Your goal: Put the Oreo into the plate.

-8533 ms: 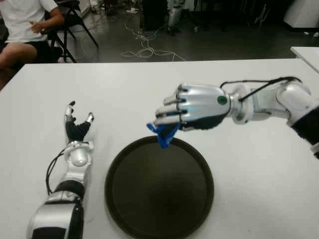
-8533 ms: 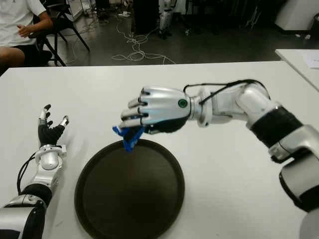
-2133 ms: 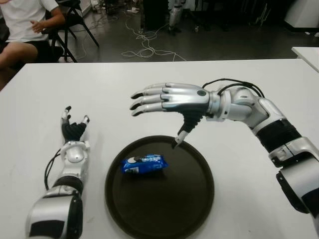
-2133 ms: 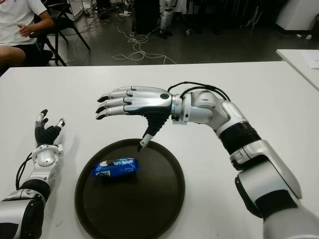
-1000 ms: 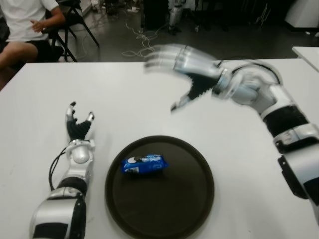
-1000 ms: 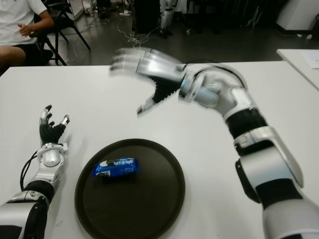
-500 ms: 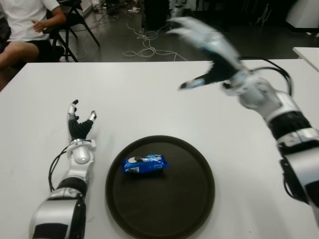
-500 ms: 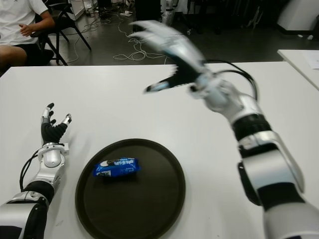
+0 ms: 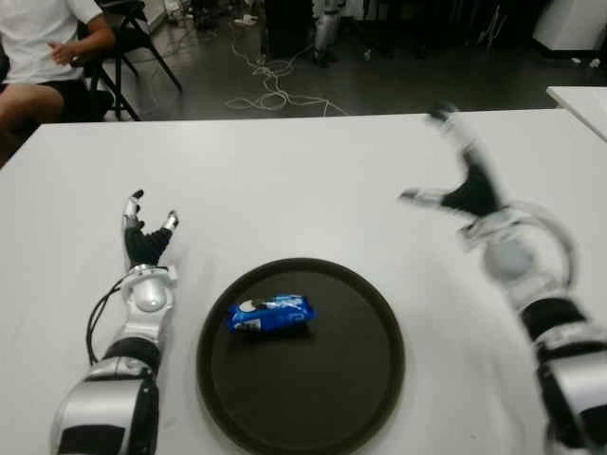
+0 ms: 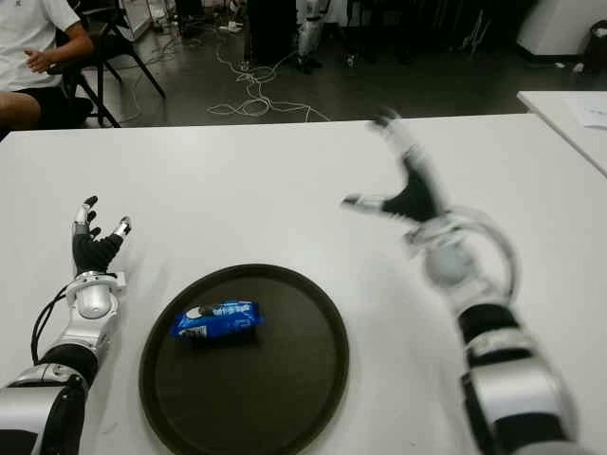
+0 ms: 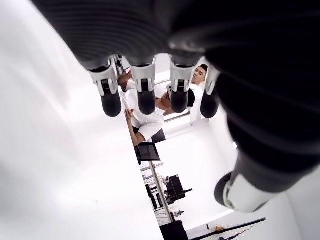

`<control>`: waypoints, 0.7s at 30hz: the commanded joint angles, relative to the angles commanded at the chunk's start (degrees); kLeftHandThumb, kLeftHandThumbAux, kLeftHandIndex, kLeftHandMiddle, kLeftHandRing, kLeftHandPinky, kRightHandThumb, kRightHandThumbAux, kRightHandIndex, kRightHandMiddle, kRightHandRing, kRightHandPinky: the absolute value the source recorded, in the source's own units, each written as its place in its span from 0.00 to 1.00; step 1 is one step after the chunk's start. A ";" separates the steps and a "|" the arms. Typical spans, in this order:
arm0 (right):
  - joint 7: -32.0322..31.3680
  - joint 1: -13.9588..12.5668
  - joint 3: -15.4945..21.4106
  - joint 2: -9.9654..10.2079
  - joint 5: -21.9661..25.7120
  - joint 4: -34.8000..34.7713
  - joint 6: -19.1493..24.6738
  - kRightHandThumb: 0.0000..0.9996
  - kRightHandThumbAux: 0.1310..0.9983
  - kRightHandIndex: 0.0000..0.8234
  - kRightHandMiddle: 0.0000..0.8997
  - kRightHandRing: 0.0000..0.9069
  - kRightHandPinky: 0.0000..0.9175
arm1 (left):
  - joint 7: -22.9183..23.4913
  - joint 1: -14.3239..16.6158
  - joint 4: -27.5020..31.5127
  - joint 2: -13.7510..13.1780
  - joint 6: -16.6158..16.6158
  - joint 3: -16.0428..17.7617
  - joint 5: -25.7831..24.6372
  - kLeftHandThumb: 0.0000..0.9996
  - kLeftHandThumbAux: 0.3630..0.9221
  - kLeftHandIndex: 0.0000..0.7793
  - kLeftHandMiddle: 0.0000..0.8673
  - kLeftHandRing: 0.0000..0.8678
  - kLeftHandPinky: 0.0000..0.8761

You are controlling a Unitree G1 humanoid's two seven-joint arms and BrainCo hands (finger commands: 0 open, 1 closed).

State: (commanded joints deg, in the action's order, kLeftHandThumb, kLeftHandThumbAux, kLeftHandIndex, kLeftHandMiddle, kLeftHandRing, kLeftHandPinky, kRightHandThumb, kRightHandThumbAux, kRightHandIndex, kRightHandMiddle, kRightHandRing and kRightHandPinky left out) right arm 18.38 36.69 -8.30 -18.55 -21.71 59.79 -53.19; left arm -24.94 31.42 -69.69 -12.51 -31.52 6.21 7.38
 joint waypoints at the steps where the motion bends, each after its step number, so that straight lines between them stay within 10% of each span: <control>1: 0.08 0.15 0.02 0.19 -0.14 0.30 0.52 0.00 0.57 0.00 0.00 0.00 0.00 | 0.07 0.01 0.00 -0.07 0.03 -0.02 0.02 0.00 0.63 0.03 0.04 0.03 0.03; 21: 6.16 -2.24 2.99 1.15 0.86 5.83 3.78 0.00 0.59 0.00 0.00 0.00 0.00 | 0.27 -0.49 0.51 -0.40 0.76 -0.13 -0.11 0.00 0.65 0.03 0.03 0.02 0.02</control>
State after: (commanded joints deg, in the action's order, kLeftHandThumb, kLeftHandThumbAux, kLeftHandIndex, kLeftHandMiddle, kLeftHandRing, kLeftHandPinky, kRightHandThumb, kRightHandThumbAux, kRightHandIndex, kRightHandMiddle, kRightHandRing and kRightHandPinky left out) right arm 24.53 34.46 -5.31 -17.40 -20.84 65.62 -49.41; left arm -24.67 30.92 -69.18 -12.92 -30.76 6.08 7.27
